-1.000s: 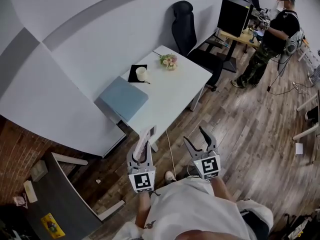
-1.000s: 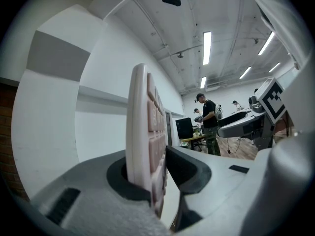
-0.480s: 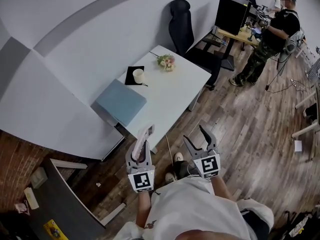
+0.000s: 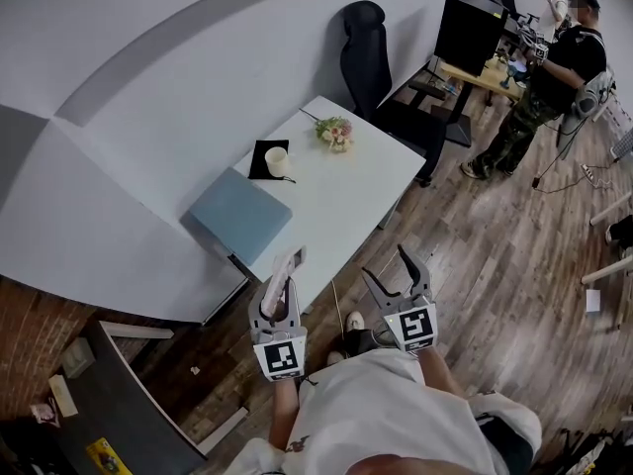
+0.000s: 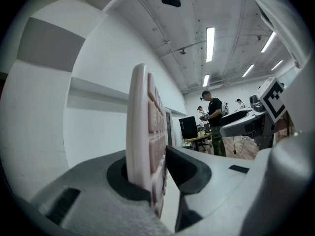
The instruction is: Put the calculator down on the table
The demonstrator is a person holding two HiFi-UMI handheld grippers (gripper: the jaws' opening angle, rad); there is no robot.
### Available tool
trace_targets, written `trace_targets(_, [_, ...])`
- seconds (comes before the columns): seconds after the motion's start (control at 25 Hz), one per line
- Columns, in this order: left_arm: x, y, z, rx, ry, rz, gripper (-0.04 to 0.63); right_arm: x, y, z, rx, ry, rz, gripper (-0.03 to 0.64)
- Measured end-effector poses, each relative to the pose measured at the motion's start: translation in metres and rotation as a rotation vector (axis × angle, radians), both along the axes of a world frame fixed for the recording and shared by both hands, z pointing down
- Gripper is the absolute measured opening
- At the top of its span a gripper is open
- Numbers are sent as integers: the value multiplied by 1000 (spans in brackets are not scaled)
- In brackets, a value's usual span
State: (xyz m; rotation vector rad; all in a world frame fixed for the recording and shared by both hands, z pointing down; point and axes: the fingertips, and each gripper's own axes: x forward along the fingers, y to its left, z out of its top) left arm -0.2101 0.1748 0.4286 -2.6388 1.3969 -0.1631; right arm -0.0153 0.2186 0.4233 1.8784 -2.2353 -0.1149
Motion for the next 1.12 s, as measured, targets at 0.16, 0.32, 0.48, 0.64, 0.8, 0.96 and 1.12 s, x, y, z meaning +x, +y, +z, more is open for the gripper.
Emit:
trace_targets(0.16, [8, -18, -1, -24, 8, -16, 101, 7, -21, -1, -2, -3, -10, 337])
trace_targets(0.32, [16, -33, -1, -28, 6, -27, 102, 15, -37, 0, -2, -6, -21, 337])
trace_targets(0.48, [24, -48, -6, -40, 15, -43, 102, 23, -53, -2, -5, -13, -29, 337])
trace_targets(0.64, [33, -59, -7, -38, -2, -49, 101, 32, -67, -2, -13, -15, -42, 337])
trace_targets(0.8, [44, -69, -8, -29, -13, -58, 101, 43, -80, 1, -8, -19, -60, 337])
trace_targets(0.96, [56, -78, -8, -33, -23, -76, 101, 55, -92, 1, -9, -24, -79, 337])
trace_targets(1.12, [68, -85, -9, -26, -40, -90, 103, 67, -102, -1, -16, -37, -94, 337])
